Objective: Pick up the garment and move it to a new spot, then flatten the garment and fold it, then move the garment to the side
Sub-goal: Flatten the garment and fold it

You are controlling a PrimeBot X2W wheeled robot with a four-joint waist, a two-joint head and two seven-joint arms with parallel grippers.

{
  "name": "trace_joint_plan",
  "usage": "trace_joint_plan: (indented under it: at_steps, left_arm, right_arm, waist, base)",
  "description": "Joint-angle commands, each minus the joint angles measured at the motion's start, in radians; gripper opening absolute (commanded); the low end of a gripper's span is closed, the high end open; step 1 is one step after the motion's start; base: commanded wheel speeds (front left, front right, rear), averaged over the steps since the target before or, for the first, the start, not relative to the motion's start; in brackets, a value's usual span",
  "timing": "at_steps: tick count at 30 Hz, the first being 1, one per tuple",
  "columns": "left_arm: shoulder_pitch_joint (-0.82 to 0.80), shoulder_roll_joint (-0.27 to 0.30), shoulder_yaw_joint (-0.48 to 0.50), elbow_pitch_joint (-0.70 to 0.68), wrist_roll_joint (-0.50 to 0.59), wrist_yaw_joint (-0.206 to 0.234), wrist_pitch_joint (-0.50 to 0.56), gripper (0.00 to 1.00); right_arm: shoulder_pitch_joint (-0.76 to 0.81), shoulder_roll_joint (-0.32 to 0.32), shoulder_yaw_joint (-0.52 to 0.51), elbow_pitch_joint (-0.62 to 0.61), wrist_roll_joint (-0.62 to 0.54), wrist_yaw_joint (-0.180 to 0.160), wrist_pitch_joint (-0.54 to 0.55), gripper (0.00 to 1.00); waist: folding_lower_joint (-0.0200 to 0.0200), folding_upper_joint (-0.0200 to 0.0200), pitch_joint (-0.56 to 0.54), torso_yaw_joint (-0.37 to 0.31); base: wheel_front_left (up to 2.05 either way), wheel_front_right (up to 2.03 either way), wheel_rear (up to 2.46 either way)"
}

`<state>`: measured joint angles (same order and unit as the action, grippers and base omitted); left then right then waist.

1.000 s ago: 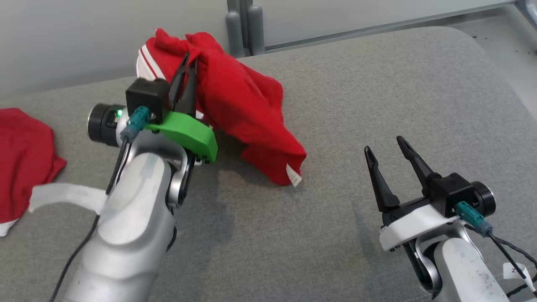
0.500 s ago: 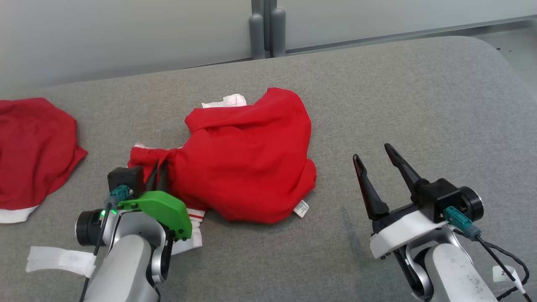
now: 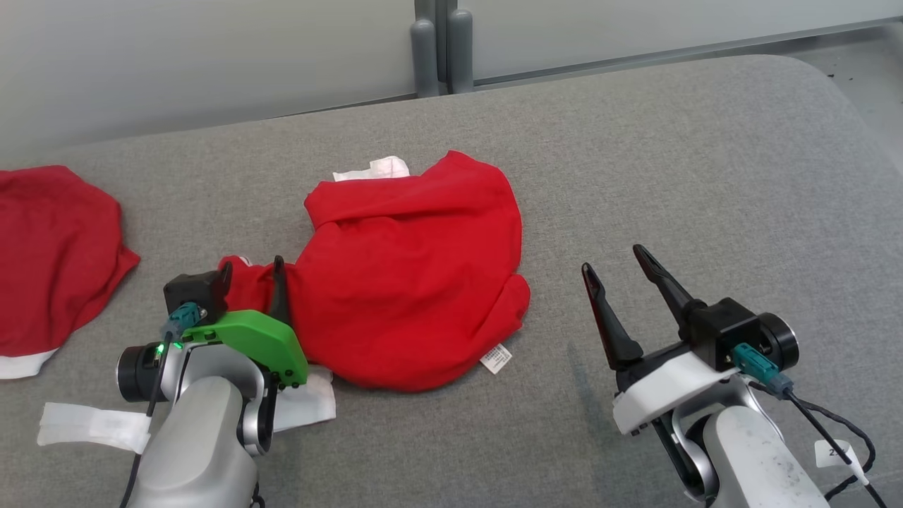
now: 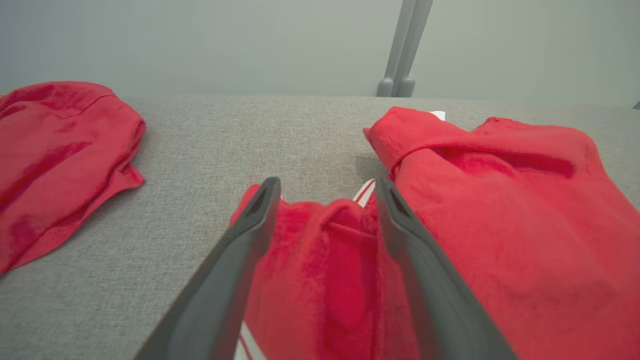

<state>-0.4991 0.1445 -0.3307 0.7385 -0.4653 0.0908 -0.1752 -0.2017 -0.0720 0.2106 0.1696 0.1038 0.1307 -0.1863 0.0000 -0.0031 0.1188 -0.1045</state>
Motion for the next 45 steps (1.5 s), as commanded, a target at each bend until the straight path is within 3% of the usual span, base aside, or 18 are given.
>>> trace_joint_plan:
  at_steps: [1,8,14,25,39,41,42,43,45]
  left_arm:
    - [-0.015,-0.001,-0.001,0.009,-0.002,-0.007,-0.019,1.00]
    - [0.041,-0.014,-0.015,-0.013,0.007,-0.030,-0.066,1.00]
    - [0.150,-0.022,-0.011,-0.137,0.018,-0.022,-0.089,1.00]
    - [0.366,-0.024,0.022,-0.438,0.066,0.031,-0.090,1.00]
    - [0.417,-0.015,0.017,-0.519,0.056,0.051,-0.082,1.00]
    - [0.420,-0.014,0.019,-0.520,0.053,0.055,-0.082,1.00]
    - [0.422,-0.012,0.021,-0.519,0.050,0.056,-0.083,1.00]
    - [0.423,-0.012,0.022,-0.520,0.048,0.056,-0.083,1.00]
    - [0.426,-0.012,0.023,-0.524,0.047,0.060,-0.083,1.00]
  right_arm:
    - [0.007,0.002,-0.004,0.010,0.006,0.000,0.003,1.00]
    - [0.045,0.001,-0.020,0.070,0.015,0.000,0.040,1.00]
    - [0.054,0.002,-0.022,0.159,0.033,0.000,0.044,1.00]
    - [-0.080,0.017,-0.029,0.387,0.133,0.000,0.022,1.00]
    - [-0.270,0.019,0.005,0.714,0.266,0.000,0.064,1.00]
    - [-0.283,0.020,0.023,0.739,0.291,0.000,0.060,0.39]
    - [-0.288,0.019,0.030,0.746,0.304,0.000,0.052,0.16]
    - [-0.293,0.019,0.038,0.753,0.312,0.000,0.044,0.00]
    - [-0.302,0.019,0.047,0.763,0.317,0.000,0.018,0.00]
  waist:
    - [0.0000,0.0031,-0.007,0.009]
    - [0.0000,0.0031,-0.024,0.043]
    - [0.0000,0.0031,-0.035,0.097]
    - [0.0000,0.0031,-0.045,0.211]
    - [0.0000,0.0031,-0.026,0.271]
    - [0.0000,0.0031,-0.025,0.264]
    - [0.0000,0.0031,-0.025,0.259]
    - [0.0000,0.0031,-0.025,0.252]
    - [0.0000,0.0031,-0.026,0.236]
  base:
    - [0.00,0.00,0.00]
    - [0.00,0.00,0.00]
    - [0.00,0.00,0.00]
    - [0.00,0.00,0.00]
    - [0.00,0.00,0.00]
    - [0.00,0.00,0.00]
    - [0.00,0.00,0.00]
    - [0.00,0.00,0.00]
    - [0.00,0.00,0.00]
